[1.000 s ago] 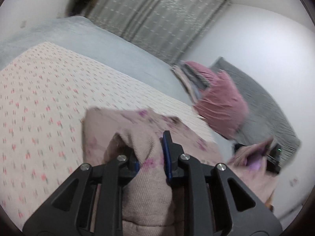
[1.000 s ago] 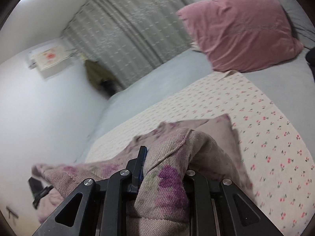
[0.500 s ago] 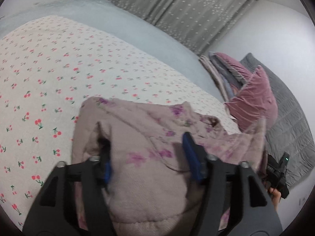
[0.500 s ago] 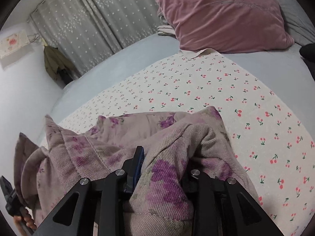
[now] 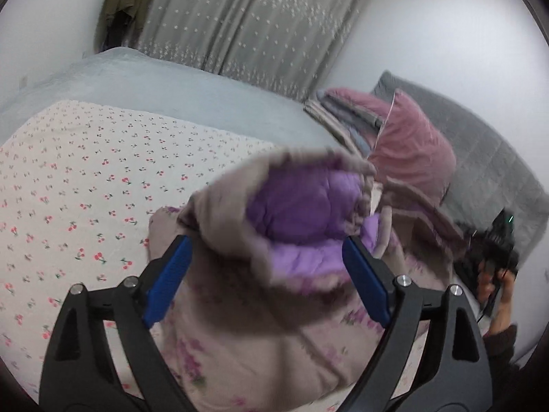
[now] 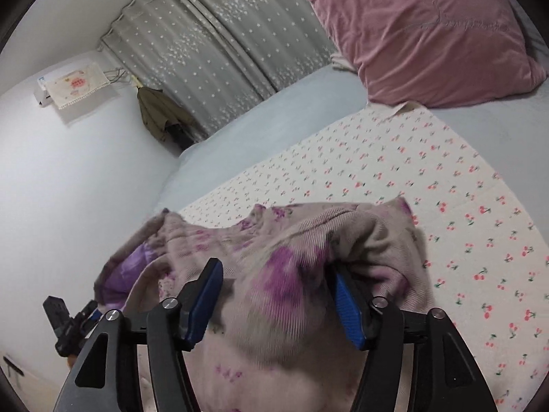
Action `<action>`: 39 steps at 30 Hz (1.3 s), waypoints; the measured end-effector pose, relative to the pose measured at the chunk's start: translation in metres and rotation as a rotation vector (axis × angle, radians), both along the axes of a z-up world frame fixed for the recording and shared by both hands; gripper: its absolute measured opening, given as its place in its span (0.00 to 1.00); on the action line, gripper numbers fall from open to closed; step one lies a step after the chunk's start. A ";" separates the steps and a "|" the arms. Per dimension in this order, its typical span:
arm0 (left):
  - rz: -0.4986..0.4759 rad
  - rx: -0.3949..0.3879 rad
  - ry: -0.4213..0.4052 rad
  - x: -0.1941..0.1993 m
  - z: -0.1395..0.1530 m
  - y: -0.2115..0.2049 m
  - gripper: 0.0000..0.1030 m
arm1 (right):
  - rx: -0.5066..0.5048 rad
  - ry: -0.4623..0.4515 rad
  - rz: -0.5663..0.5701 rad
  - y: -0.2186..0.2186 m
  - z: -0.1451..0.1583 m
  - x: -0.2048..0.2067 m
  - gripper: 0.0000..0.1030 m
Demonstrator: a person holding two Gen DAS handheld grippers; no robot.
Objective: Fold large clothes
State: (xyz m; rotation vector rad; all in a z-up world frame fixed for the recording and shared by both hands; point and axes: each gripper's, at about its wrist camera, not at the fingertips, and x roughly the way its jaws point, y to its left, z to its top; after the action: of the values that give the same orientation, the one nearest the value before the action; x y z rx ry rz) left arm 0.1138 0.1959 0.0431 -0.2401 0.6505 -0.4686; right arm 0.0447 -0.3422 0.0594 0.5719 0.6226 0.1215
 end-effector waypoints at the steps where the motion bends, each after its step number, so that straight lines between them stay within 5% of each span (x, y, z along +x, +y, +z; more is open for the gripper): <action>1: -0.008 0.023 -0.008 -0.001 0.000 -0.001 0.87 | 0.001 -0.027 -0.006 -0.002 0.005 -0.005 0.68; 5: -0.090 0.097 0.033 0.000 -0.011 -0.009 0.87 | -0.020 -0.100 -0.007 -0.008 0.012 -0.020 0.74; 12: -0.148 0.223 0.114 0.031 -0.049 -0.049 0.87 | -0.191 0.177 0.013 0.015 -0.039 0.029 0.75; 14: -0.097 0.216 0.102 0.046 -0.059 -0.052 0.87 | -0.243 0.187 0.011 0.019 -0.048 0.040 0.75; 17: 0.167 0.276 0.120 0.071 -0.074 -0.040 0.87 | -0.320 0.132 -0.065 0.016 -0.050 0.051 0.75; 20: 0.226 0.130 0.192 0.074 -0.070 -0.011 0.87 | -0.481 0.158 -0.308 0.007 -0.048 0.052 0.75; 25: 0.184 0.029 0.195 0.045 -0.050 0.021 0.87 | -0.272 0.087 -0.232 -0.015 -0.037 0.023 0.76; 29: 0.102 -0.026 0.180 0.027 -0.054 0.025 0.85 | -0.233 0.114 -0.215 -0.021 -0.044 0.009 0.77; 30: 0.089 -0.012 0.186 0.028 -0.058 0.022 0.83 | -0.228 0.128 -0.213 -0.022 -0.047 0.008 0.77; 33: 0.065 0.044 0.266 0.036 -0.074 0.005 0.51 | -0.235 0.168 -0.200 -0.021 -0.055 0.011 0.77; 35: 0.084 0.071 0.240 0.033 -0.069 -0.005 0.35 | -0.230 0.178 -0.177 -0.016 -0.065 0.015 0.75; 37: 0.098 0.089 0.171 0.025 -0.058 -0.019 0.18 | -0.223 0.155 -0.152 -0.007 -0.068 0.019 0.41; 39: 0.137 0.111 0.115 0.021 -0.050 -0.033 0.14 | -0.318 0.130 -0.186 0.009 -0.061 0.022 0.27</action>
State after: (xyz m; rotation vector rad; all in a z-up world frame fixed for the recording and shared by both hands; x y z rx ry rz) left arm 0.1349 0.1629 -0.0074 -0.2056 0.7644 -0.2877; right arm 0.0669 -0.3334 -0.0019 0.3281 0.6950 -0.1884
